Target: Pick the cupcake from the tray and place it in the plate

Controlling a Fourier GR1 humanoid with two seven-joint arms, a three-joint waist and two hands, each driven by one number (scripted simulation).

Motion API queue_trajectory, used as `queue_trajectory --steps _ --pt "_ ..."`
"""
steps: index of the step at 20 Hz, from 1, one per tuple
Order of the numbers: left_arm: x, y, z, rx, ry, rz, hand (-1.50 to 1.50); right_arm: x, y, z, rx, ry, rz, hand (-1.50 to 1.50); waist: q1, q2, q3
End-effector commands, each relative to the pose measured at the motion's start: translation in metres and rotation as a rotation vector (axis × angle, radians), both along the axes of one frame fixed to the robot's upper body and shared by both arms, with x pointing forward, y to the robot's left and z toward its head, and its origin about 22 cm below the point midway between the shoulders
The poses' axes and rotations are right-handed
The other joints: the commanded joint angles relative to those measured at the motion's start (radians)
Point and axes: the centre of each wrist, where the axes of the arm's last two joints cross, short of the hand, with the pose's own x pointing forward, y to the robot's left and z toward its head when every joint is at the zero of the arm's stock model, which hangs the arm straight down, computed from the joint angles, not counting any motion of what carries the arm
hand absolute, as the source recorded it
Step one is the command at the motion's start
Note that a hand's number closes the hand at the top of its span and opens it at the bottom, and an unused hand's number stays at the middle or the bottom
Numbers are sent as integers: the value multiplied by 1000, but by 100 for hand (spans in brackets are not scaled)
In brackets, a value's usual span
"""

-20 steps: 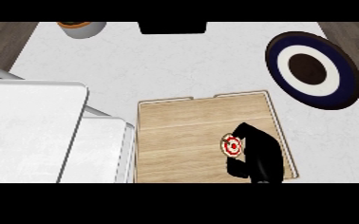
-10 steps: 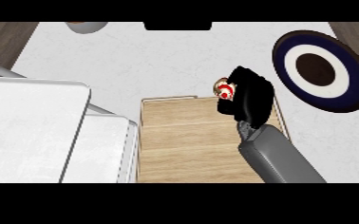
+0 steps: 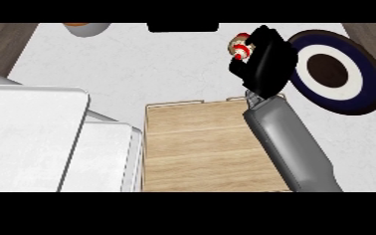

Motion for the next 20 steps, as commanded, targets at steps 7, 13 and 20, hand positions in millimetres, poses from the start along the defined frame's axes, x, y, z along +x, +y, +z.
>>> queue_trajectory --steps 7,13,20 --pt "57 -48 3 9 -22 -86 0 14 -30 -4 301 -331 -192 150 -53 11 1" --pt "61 -62 6 -4 -17 -88 0 20 -91 -31 225 -394 -347 150 -48 8 1" --pt "67 -67 8 13 -31 -110 0 22 -159 -48 187 -437 -498 150 -38 12 2"
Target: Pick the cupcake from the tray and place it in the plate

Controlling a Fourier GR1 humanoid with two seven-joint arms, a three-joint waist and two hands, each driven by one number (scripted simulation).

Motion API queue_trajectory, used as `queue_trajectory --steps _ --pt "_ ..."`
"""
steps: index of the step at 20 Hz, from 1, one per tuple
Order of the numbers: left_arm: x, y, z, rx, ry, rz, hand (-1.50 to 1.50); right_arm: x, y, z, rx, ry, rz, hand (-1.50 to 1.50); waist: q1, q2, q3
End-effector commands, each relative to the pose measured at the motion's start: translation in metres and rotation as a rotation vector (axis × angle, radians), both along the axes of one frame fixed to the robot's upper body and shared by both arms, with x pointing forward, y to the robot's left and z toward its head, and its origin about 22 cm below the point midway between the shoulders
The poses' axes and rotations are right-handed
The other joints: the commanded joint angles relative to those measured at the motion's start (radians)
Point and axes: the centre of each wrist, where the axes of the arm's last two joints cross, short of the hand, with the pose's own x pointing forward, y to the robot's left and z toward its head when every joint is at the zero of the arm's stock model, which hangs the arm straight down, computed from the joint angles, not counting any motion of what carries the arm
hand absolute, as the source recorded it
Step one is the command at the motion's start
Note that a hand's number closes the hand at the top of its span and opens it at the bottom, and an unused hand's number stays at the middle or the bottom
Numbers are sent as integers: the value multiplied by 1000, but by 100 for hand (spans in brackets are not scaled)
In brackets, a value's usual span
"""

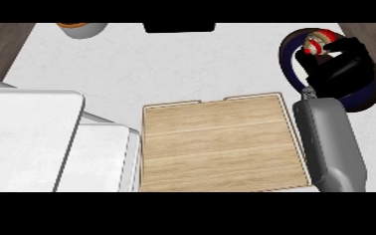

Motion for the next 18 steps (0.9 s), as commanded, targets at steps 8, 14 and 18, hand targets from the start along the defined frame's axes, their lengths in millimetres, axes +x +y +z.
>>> queue_trajectory --steps 8,14,18 --pt "85 -66 15 12 -25 -113 0 -1 -80 -20 44 -125 -134 150 -9 12 2" --pt "75 -60 10 8 -18 -130 0 -3 -103 -46 235 133 -195 -150 1 18 4" --pt "77 -63 8 7 -22 -140 0 6 -101 -40 272 202 -127 -150 3 16 6"
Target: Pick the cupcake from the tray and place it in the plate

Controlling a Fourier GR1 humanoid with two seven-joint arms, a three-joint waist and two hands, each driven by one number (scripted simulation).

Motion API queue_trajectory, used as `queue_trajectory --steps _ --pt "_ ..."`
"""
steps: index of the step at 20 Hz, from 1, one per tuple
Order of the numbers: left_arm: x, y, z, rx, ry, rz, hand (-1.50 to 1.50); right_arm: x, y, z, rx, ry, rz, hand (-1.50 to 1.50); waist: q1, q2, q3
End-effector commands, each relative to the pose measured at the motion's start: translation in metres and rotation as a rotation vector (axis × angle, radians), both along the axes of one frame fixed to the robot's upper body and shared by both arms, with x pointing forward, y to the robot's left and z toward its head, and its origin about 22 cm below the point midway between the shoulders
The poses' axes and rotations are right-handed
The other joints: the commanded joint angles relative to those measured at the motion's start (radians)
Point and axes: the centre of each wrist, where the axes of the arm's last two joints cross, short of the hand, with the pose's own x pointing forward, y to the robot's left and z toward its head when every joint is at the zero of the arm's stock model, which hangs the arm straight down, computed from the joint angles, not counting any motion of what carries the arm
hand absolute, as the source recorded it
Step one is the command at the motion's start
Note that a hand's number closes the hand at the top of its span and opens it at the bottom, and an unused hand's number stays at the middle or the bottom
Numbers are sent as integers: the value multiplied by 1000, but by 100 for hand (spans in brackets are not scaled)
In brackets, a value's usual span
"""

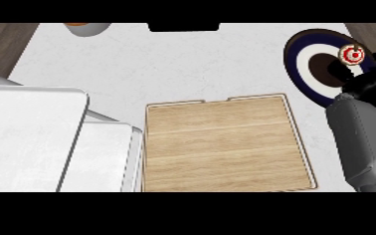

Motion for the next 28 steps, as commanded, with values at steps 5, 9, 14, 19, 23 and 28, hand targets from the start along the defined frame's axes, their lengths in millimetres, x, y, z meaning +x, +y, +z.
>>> queue_trajectory --steps 5,9,14,19,23,28 --pt "67 -56 8 -9 -27 -113 0 5 3 3 40 -28 110 -150 -21 13 5" --pt "60 -53 4 -20 -20 -106 0 7 6 23 -6 -192 139 -150 -29 7 5" --pt "57 -48 3 -15 -22 -91 0 -1 1 30 24 -329 118 -150 -52 3 6" --pt "55 -44 6 -2 -25 -79 0 -14 8 36 118 -385 194 -150 -65 -7 5" --pt "54 -43 4 -9 -32 -45 0 -28 27 32 172 -400 308 -150 -88 -11 5" --pt "46 -43 -2 -12 -2 -39 0 -61 41 5 177 -355 444 -150 -93 -16 2"
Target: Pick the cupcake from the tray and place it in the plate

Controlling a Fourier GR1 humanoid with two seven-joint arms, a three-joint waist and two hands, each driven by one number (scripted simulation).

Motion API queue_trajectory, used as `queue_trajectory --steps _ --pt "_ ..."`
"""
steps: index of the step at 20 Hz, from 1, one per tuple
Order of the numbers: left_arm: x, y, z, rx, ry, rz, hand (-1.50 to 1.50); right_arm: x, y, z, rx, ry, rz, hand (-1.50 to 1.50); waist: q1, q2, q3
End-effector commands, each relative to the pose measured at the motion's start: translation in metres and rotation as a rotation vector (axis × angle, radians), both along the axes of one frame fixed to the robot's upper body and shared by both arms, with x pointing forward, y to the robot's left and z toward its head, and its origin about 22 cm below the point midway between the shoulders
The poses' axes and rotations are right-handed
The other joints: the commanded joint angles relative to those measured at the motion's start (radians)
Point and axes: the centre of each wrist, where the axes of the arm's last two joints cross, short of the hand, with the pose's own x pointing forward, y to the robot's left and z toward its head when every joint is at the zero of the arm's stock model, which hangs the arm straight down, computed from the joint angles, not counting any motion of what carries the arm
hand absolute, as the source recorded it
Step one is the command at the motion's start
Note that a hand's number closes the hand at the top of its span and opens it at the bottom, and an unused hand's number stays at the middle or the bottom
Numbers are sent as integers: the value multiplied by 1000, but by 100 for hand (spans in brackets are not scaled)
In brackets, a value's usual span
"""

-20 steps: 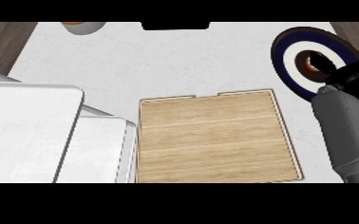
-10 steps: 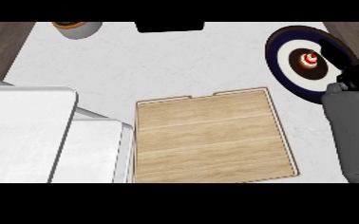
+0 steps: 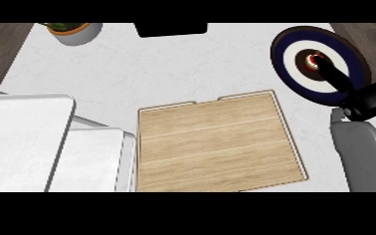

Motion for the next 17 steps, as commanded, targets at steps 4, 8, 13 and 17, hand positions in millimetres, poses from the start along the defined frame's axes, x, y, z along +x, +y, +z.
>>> queue_trajectory --steps 4,8,13,17 --pt "74 -51 10 16 -17 -84 0 -47 9 -36 9 51 155 -150 -28 8 -8" --pt "82 -54 15 16 -36 -74 0 -71 2 -59 -19 93 186 -150 -23 9 -9" --pt "87 -64 9 16 -19 -94 0 -99 -7 -79 -7 105 190 -150 -16 5 -13" --pt "88 -65 12 16 -21 -104 0 -117 -2 -102 -12 106 180 -150 -7 6 -11"
